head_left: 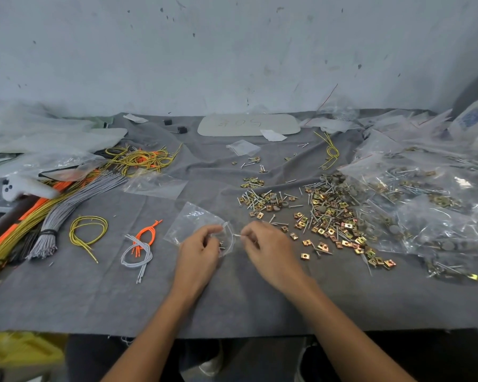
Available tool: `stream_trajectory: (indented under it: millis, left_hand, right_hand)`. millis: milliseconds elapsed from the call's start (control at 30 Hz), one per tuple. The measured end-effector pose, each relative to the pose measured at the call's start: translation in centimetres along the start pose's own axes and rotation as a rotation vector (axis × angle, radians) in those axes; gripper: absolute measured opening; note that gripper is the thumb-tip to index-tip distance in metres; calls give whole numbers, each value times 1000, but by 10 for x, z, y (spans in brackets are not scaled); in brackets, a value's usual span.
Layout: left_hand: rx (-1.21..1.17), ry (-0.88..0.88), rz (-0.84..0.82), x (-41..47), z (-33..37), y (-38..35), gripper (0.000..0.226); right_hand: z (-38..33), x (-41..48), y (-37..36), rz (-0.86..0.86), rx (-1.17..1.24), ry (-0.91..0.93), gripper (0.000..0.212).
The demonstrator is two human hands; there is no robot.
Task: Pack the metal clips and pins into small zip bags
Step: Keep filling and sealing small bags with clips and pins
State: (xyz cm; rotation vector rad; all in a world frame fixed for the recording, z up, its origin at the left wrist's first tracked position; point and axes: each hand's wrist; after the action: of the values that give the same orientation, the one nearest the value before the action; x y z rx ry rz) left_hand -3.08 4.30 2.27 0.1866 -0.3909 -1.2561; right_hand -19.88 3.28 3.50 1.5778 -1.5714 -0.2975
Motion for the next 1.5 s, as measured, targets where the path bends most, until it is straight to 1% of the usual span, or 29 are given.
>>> stream_trajectory:
  millis: [133, 167, 233, 333, 367, 433, 533, 600, 733, 900, 933, 967, 1067, 1133, 1200, 1267, 1300, 1433, 1500]
  left_hand:
    - [22, 1, -15, -1, 2, 1, 34]
    - [7, 11, -21, -1, 4, 1, 33]
    - [-28, 35, -30, -2, 5, 2, 39]
    - [-5, 3, -29, -3, 4, 3, 40]
    - [8, -9, -29, -3, 4, 3, 39]
    - [21, -18, -31, -3, 3, 4, 41]
    - [24, -12, -31, -3, 0, 3, 39]
    - [25, -25, -24, -3, -2, 1, 34]
    - [67, -49, -7, -2, -6, 1, 37]
    - [44, -38, -16, -7, 0, 1, 35]
    - [52, -38, -11, -8, 2, 1, 37]
    - [55, -36, -5, -9, 3, 2, 38]
    - [33, -3, -3, -8, 4, 3, 31]
    - [44, -7, -3, -8, 8, 5, 32]
    - [30, 4, -8, -8, 10, 5, 37]
    - [6, 21, -14, -8, 8, 5, 36]
    - [6, 20, -19, -7, 6, 5, 33]
    - [-24, 15, -30, -5, -2, 4, 31]
    - [-44, 9, -29, -4, -4, 3, 30]
  right_hand:
    - [-10, -2, -21, -10, -54, 39, 5]
    - [-13, 0, -25, -14, -75, 36, 8]
    - [-17, 4, -33, -24, -111, 33, 14]
    - [-20, 4, -37, -57, -140, 59, 22]
    - [-19, 3, -37, -62, -130, 73, 24]
    - [-16, -1, -34, -75, -34, 71, 27]
    - [-15, -7, -30, -85, 137, -3, 28]
    - [-14, -8, -30, -68, 143, -23, 28]
    - [-13, -10, -32, -42, 92, -12, 22]
    - [-9, -11, -34, -53, 106, -1, 19]
    - [-8, -11, -35, -55, 115, -4, 19]
    - [-8, -11, -35, -52, 134, -8, 19]
    - [-10, -8, -32, -1, 259, -44, 19]
    - [-8, -6, -26, 19, 305, -68, 17]
    - [-1, 0, -14, 24, 235, -34, 17]
    - [13, 13, 1, 43, 55, 44, 21]
    - [22, 22, 9, 28, -24, 50, 22]
    - [56, 54, 39, -205, -290, -21, 35]
    - [68, 61, 46, -311, -410, -35, 37]
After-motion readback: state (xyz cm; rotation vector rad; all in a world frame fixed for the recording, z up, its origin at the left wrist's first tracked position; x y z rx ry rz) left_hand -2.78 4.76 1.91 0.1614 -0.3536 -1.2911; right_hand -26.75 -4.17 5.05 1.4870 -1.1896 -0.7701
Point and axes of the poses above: each hand's wrist, its own x-axis towards the middle knuckle, its own y-axis out of the back of the hand, z = x × y, and after that the axes turned 2 degrees about z, right-handed
